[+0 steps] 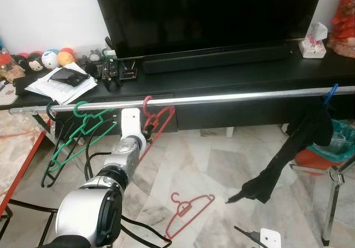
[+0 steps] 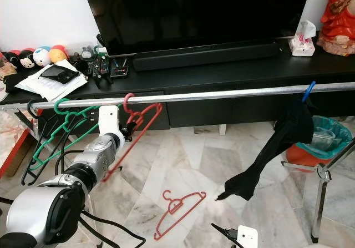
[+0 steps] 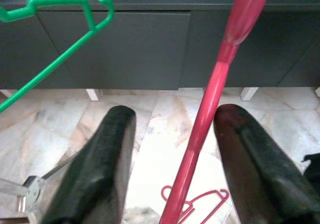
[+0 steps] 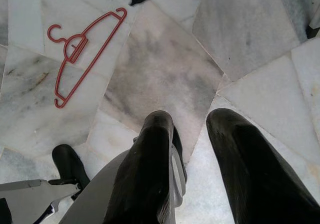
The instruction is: Hang hanger
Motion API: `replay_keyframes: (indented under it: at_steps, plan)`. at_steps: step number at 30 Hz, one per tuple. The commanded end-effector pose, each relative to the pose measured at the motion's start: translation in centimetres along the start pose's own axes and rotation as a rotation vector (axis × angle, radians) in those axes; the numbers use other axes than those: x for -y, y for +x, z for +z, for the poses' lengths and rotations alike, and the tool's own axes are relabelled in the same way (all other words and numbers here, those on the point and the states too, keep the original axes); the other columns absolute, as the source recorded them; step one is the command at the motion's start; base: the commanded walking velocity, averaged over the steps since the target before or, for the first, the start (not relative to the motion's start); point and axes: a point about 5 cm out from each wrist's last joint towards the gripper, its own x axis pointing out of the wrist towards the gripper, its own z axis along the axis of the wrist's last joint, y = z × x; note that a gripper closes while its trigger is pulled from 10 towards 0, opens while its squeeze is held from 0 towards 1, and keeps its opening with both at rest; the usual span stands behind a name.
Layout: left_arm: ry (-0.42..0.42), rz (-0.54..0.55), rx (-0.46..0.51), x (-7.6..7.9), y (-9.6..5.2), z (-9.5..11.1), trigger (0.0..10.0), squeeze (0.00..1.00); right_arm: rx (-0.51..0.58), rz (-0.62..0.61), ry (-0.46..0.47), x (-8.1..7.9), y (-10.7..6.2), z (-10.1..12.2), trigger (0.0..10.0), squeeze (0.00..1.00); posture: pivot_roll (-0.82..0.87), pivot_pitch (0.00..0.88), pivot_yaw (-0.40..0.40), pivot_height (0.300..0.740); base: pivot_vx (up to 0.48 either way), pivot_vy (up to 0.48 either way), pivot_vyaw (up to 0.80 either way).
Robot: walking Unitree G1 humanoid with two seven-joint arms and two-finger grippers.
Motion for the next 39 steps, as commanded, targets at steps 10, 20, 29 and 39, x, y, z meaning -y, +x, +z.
replay_keyframes:
  at_steps: [10, 20, 29, 39]
  plan:
    - [-0.019, -0.025, 0.107, -0.9, 0.0, 2.0, 10.0, 1.00, -0.011, 0.008, 0.001, -0.3, -0.1, -0.4, 10.0, 0.00, -0.26, 0.000, 0.123, 0.740, 0.000, 0.000, 0.00]
    - [0.110, -0.152, 0.185, -2.9, -1.2, 3.5, 10.0, 1.00, -0.012, 0.009, -0.001, -0.3, -0.1, -0.3, 10.0, 0.00, -0.24, 0.000, 0.120, 0.740, 0.000, 0.000, 0.00]
    - [0.139, -0.238, 0.191, -3.7, -4.2, 2.7, 10.0, 1.00, -0.009, 0.019, -0.018, -0.2, 0.0, -0.1, 10.0, 0.00, -0.21, 0.000, 0.107, 0.740, 0.000, 0.000, 0.00]
    - [0.143, -0.225, 0.220, -6.6, -9.7, 0.5, 10.0, 1.00, -0.009, 0.017, -0.021, 0.0, 0.0, 0.0, 10.0, 0.00, -0.20, 0.000, 0.096, 0.740, 0.000, 0.000, 0.00]
